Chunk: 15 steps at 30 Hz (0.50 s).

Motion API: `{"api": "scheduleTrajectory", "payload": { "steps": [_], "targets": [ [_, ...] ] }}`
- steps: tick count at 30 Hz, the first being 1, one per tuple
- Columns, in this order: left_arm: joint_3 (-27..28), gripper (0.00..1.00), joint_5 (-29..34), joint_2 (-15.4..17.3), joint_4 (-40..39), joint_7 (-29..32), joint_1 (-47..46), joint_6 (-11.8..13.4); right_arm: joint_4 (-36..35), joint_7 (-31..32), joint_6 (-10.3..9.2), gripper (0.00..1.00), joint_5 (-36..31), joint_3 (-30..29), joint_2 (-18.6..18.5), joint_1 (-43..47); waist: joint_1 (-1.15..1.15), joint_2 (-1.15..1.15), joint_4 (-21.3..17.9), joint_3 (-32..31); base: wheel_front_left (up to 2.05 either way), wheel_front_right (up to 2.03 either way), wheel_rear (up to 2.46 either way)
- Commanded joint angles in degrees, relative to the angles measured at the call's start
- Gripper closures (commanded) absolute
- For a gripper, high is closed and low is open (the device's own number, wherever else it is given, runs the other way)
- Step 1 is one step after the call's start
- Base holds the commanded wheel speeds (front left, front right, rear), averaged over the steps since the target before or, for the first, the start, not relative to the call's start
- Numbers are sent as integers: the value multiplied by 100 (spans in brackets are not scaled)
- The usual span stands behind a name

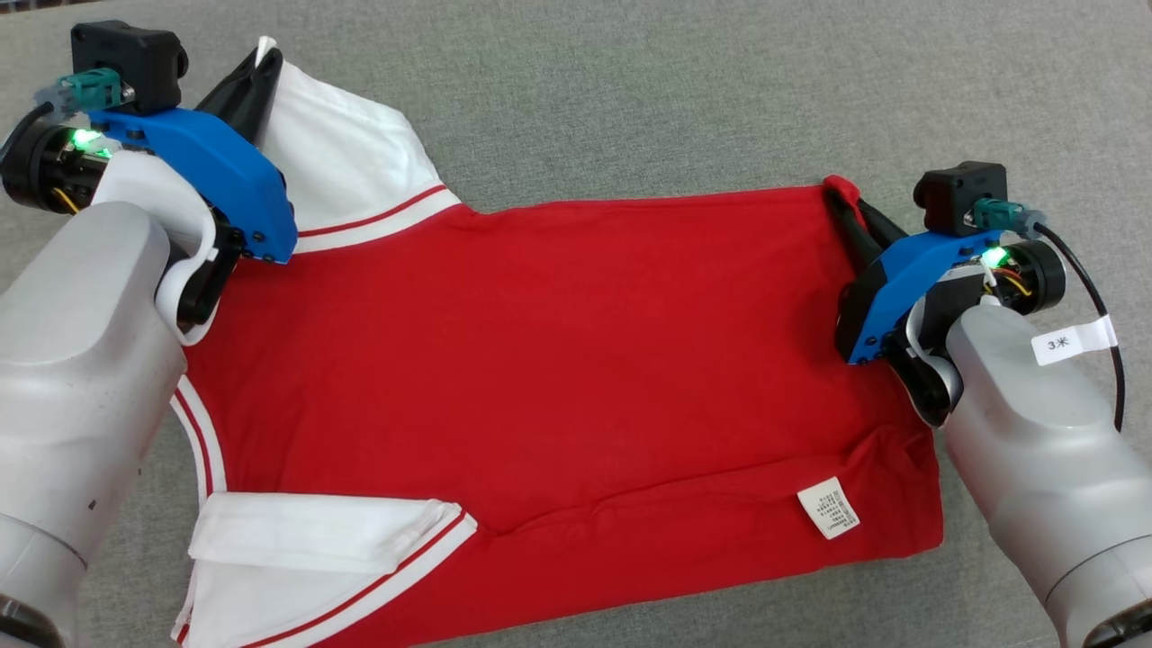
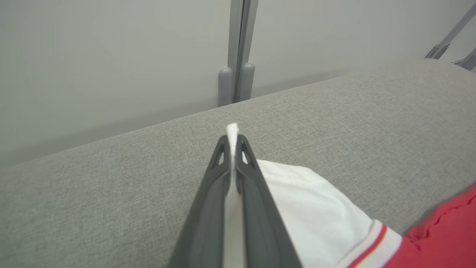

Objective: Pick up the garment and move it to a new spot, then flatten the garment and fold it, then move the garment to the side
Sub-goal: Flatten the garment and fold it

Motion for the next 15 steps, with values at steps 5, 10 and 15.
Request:
{"api": "scheduleTrajectory", "payload": {
  "steps": [5, 10, 15],
  "targets": [
    [-25, 100, -241, -42, -69, -432, 99, -3, 243, -304, -1, 100, 117, 69, -91, -49, 0, 0, 109, -207, 0, 0, 0],
    [-129, 100, -519, -46, -376, -670, 350, -3, 352, -506, 0, 100, 210, 132, -127, 168, 0, 0, 252, -439, 0, 0, 0],
    [-242, 100, -642, 114, -805, -894, 710, -3, 269, -609, 0, 100, 276, 115, -192, 347, 0, 0, 356, -606, 0, 0, 0]
  ]
}}
